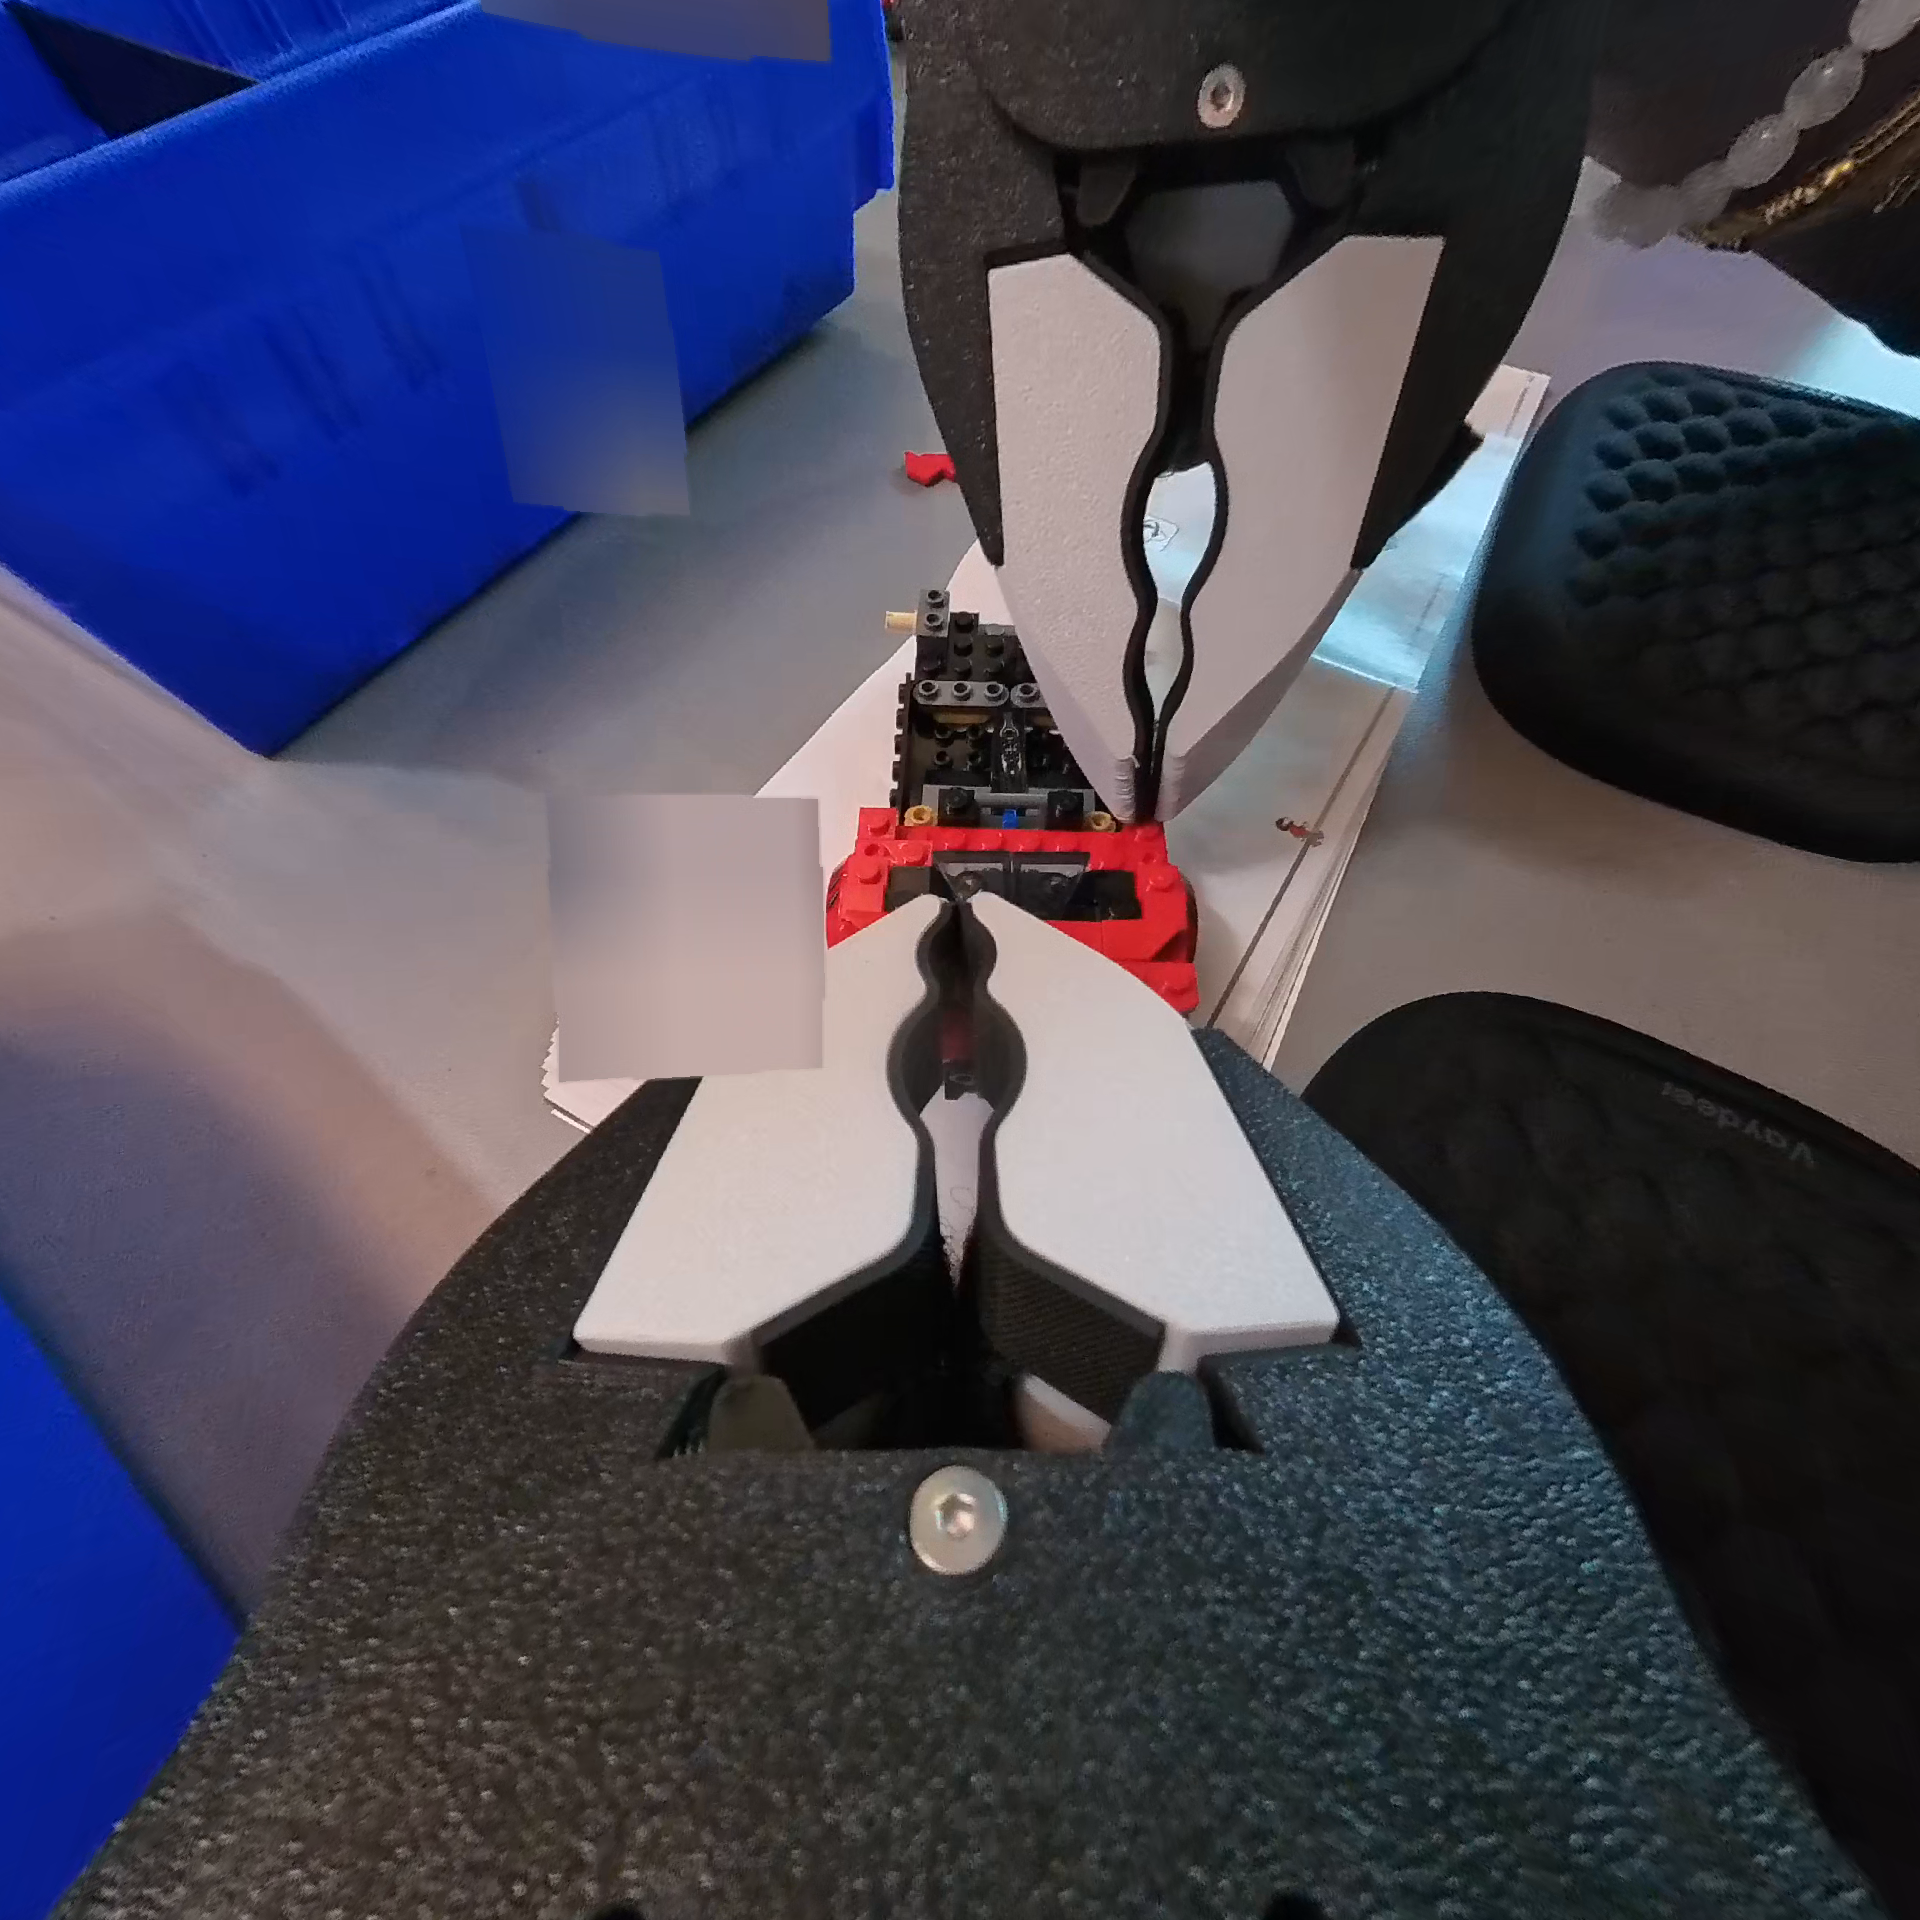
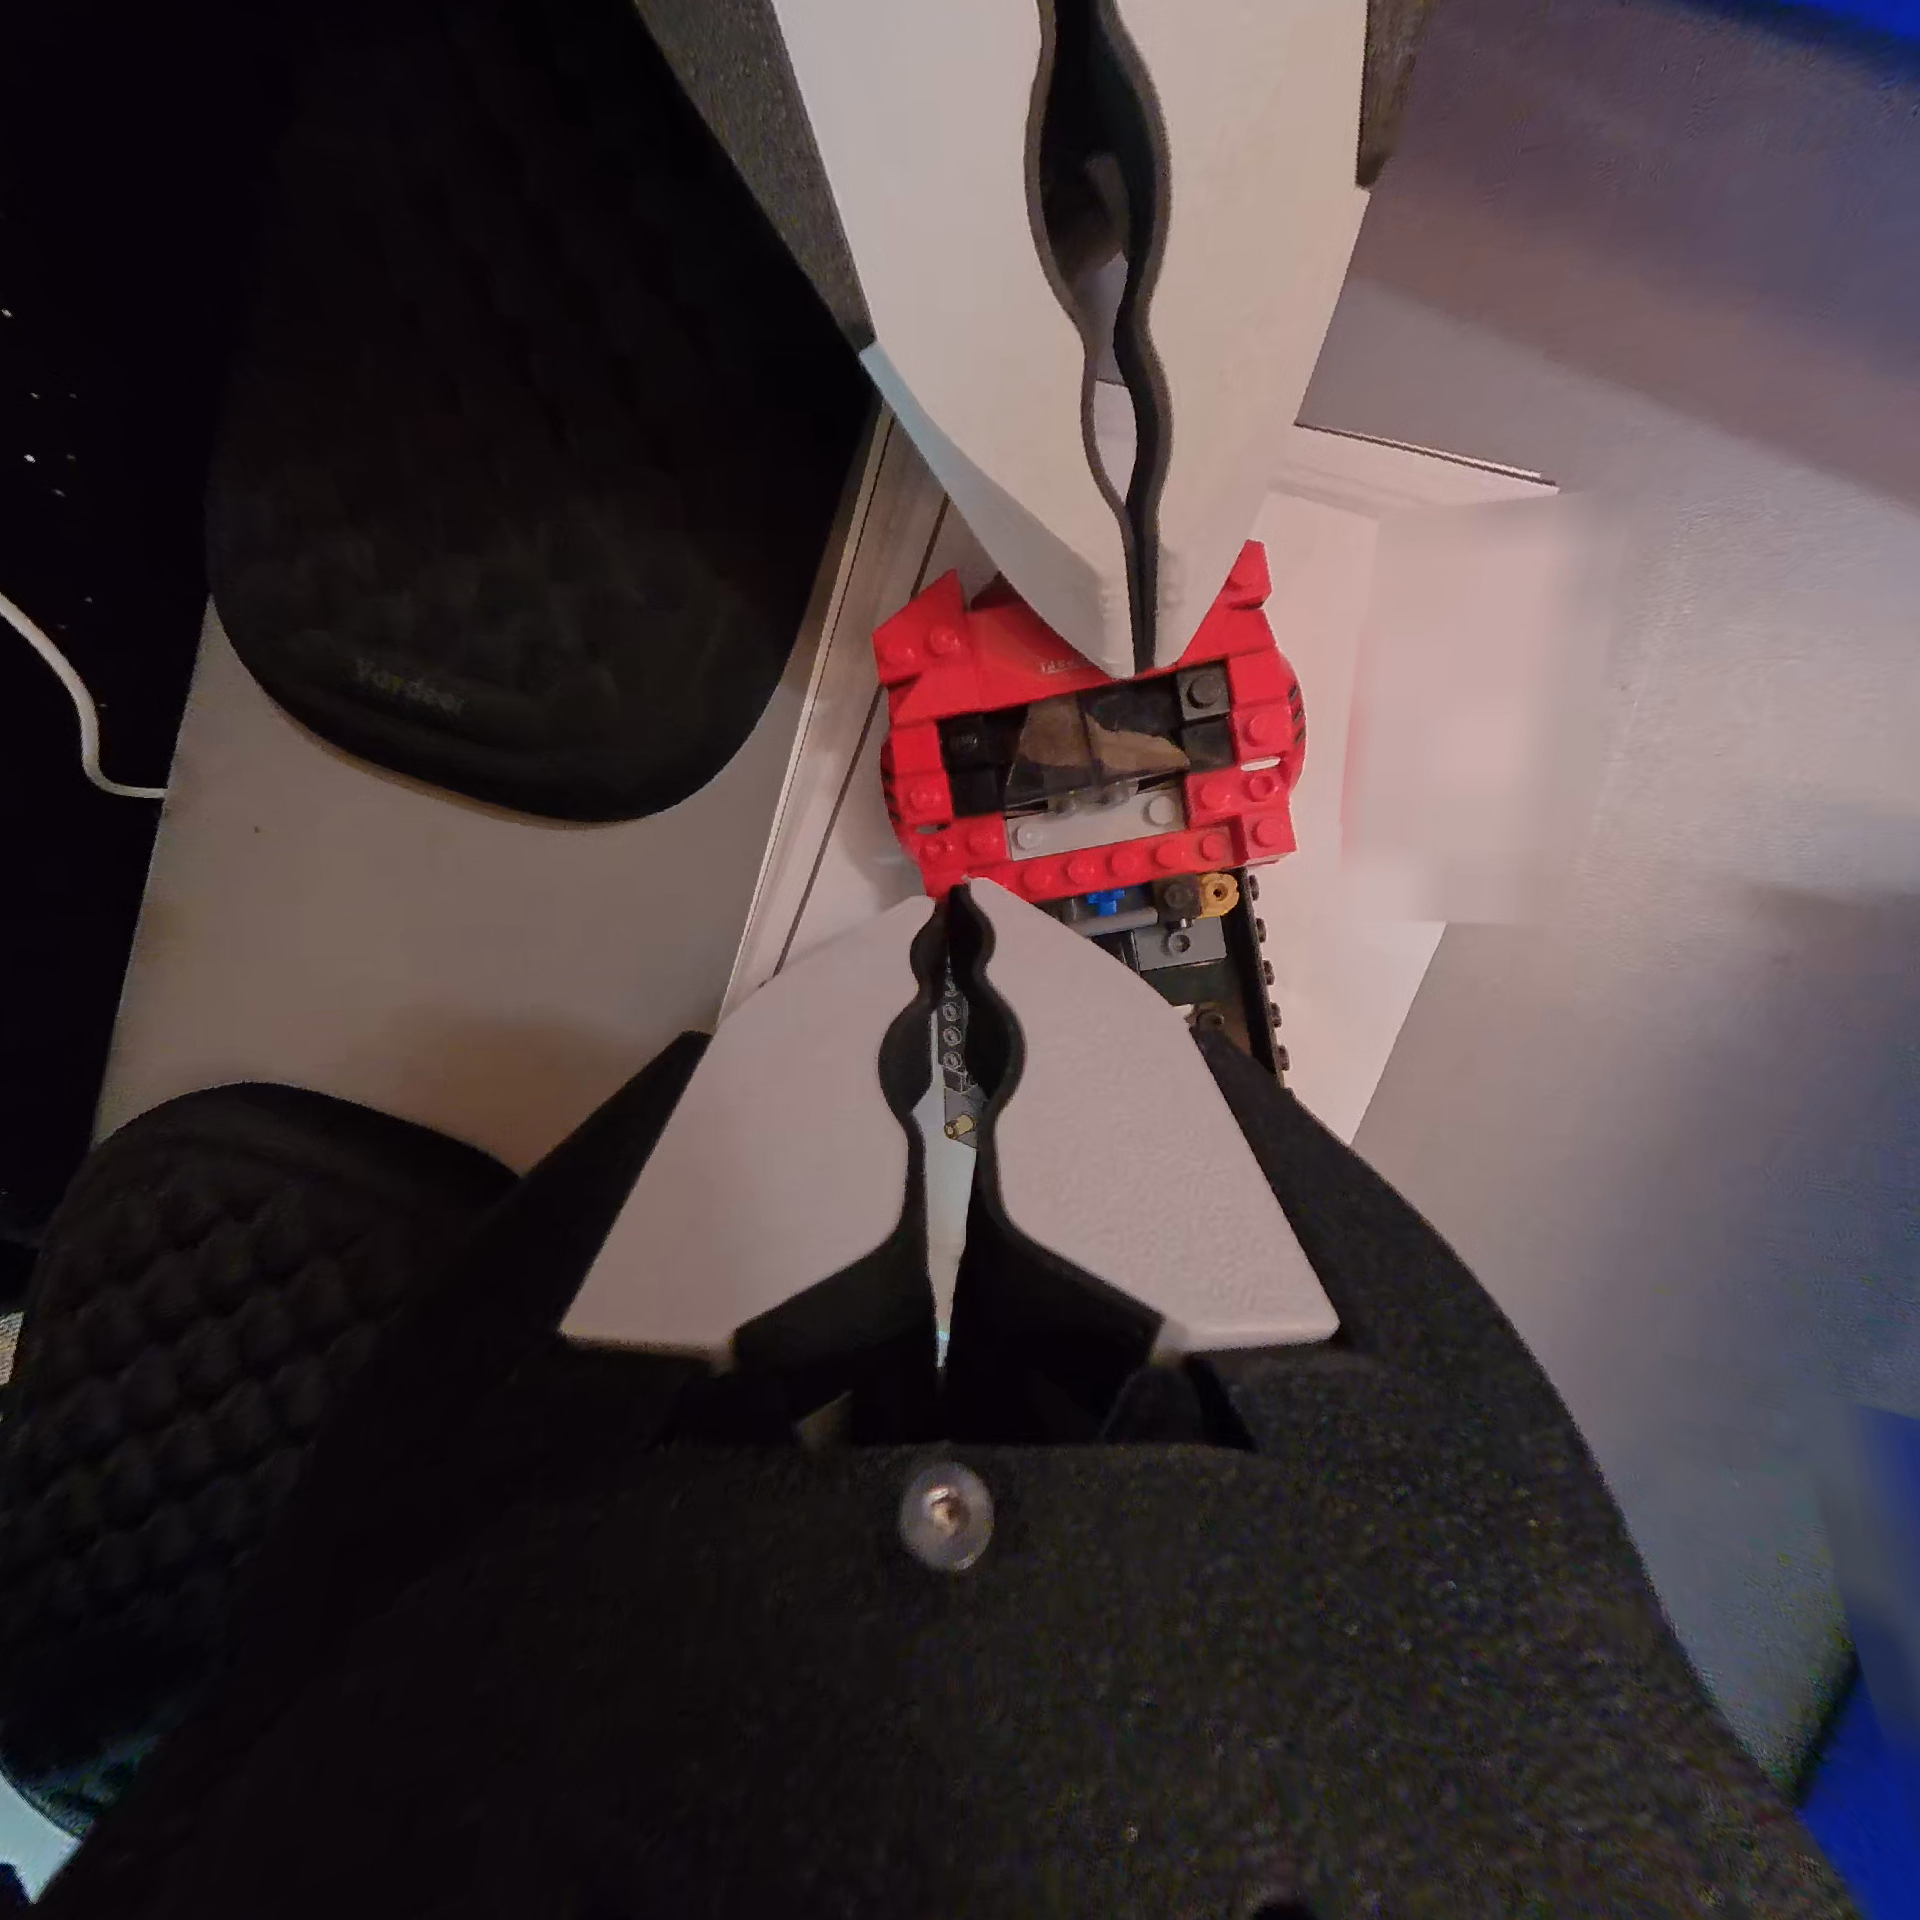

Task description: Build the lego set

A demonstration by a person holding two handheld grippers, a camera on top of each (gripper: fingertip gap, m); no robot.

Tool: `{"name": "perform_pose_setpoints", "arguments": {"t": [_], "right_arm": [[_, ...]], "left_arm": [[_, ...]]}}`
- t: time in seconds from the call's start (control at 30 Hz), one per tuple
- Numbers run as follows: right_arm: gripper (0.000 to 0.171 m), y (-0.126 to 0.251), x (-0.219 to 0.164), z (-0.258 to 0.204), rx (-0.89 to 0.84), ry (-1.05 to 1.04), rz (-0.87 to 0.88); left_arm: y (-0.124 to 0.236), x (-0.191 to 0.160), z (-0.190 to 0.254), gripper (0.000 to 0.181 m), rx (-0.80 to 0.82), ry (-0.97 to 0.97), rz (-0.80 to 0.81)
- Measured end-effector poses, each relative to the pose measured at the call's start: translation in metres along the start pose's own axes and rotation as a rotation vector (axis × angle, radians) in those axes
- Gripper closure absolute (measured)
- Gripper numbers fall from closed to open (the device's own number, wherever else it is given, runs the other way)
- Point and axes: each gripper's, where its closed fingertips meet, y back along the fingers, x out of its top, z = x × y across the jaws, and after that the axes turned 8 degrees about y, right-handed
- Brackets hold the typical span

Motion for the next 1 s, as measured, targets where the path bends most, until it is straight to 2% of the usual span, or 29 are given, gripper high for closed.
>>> {"name": "perform_pose_setpoints", "arguments": {"t": [0.2, 0.3, 0.43, 0.47, 0.57, 0.6, 0.7, 0.83, 0.9, 1.0], "right_arm": [[0.171, -0.002, 0.003, 0.000, -0.003, -0.004, 0.009], [0.171, -0.006, -0.008, 0.002, -0.009, 0.002, -0.052], [0.160, 0.005, -0.001, -0.001, 0.032, -0.050, 0.067], [0.154, 0.011, -0.001, 0.003, 0.009, -0.062, 0.093], [0.120, 0.023, -0.014, 0.021, -0.106, -0.062, 0.058], [0.110, 0.022, -0.017, 0.026, -0.127, -0.054, 0.044], [0.098, 0.010, -0.022, 0.030, -0.115, -0.027, -0.005], [0.103, -0.008, -0.024, 0.031, -0.097, 0.067, -0.081], [0.111, -0.007, -0.022, 0.034, -0.094, 0.069, -0.075], [0.111, -0.004, -0.023, 0.035, -0.108, 0.074, -0.069]], "left_arm": [[-0.001, -0.001, 0.002, 0.181, -0.006, -0.011, -0.006], [-0.001, -0.001, 0.002, 0.181, -0.007, -0.008, -0.006], [0.000, -0.001, 0.001, 0.181, -0.003, -0.012, -0.004], [0.000, -0.001, 0.001, 0.181, -0.002, -0.014, -0.003], [0.000, 0.000, 0.001, 0.181, -0.001, -0.015, 0.001], [0.001, 0.000, 0.002, 0.174, -0.003, -0.016, 0.005], [0.003, 0.003, 0.002, 0.173, -0.012, -0.005, 0.023], [0.008, 0.012, 0.000, 0.171, -0.020, 0.029, 0.092], [0.011, 0.016, -0.003, 0.170, -0.016, 0.048, 0.127], [0.015, 0.020, -0.007, 0.169, 0.005, 0.062, 0.159]]}}
